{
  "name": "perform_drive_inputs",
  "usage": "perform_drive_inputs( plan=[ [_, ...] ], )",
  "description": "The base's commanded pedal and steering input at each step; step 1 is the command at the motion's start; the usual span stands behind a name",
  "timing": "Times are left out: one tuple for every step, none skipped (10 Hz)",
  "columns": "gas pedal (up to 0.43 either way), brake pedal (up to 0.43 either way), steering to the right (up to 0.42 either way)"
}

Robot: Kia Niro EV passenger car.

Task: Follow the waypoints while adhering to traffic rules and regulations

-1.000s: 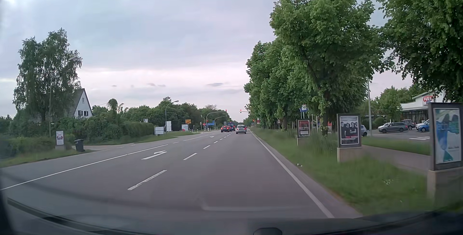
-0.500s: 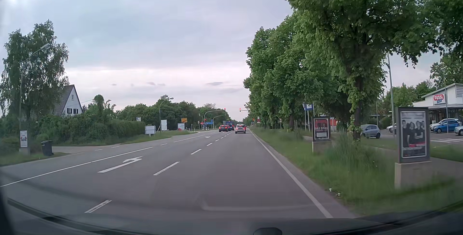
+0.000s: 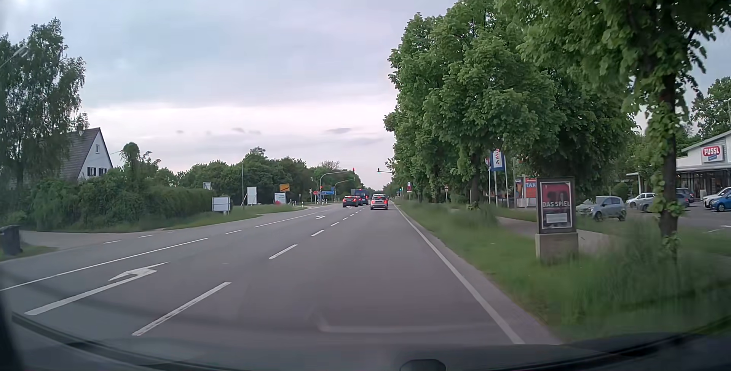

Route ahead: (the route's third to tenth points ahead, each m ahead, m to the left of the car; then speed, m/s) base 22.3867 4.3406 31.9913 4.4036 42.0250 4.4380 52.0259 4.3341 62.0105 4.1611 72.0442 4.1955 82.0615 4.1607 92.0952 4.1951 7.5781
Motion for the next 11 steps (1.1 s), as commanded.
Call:
perform_drive_inputs(
  plan=[
    [0.067, 0.0, 0.0],
    [0.067, 0.0, 0.0],
    [0.067, 0.0, 0.0],
    [0.067, 0.0, 0.0],
    [0.067, 0.0, -0.003],
    [0.059, 0.0, -0.005],
    [0.059, 0.0, -0.007],
    [0.059, 0.0, -0.006],
    [0.059, 0.0, -0.005],
    [0.067, 0.0, -0.004],
    [0.079, 0.0, -0.004]
  ],
)
